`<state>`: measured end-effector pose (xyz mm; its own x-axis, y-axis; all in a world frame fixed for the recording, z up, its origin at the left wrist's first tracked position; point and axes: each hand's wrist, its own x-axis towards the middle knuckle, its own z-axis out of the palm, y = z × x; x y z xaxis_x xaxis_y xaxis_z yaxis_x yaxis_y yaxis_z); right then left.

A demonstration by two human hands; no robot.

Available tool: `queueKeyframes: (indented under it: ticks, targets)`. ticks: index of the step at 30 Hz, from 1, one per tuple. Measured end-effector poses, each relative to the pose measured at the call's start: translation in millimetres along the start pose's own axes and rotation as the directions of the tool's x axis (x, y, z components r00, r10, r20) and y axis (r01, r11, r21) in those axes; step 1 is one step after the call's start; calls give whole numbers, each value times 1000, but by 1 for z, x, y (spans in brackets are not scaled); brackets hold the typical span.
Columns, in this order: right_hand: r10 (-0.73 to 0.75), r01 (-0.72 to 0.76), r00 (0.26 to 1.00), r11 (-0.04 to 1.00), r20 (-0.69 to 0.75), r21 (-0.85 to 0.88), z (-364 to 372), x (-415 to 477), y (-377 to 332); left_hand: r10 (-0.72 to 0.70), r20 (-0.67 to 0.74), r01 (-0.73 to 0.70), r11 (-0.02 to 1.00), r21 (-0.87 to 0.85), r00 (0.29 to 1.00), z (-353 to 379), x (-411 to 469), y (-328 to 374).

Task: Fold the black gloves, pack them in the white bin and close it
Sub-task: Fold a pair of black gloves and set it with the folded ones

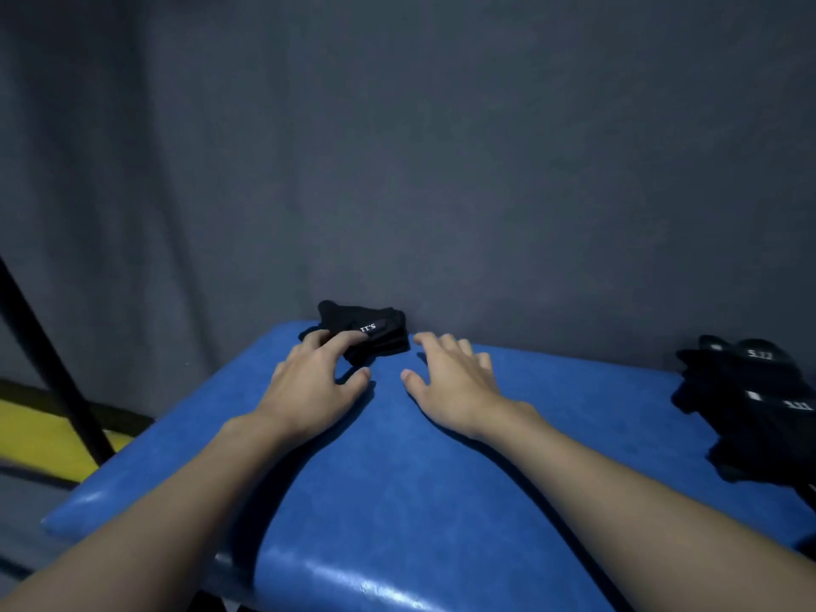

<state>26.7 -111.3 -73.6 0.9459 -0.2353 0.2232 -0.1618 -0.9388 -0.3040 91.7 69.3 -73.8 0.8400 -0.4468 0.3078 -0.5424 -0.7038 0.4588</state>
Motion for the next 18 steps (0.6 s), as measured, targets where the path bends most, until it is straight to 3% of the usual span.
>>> queueKeyframes:
  ticks: [9,12,18]
  targets:
    - [-32,26,998,993,45,119,7,22,-4,1,-23,-1,1000,19,1000,4,11,-1]
    - [-9,-8,998,963,62,269,2,16,-3,-6,-16,6,999,-36,1000,2,8,1]
    - [73,-34,996,868,-59,495,5,13,-1,5,-4,-6,983,-185,1000,-3,2,6]
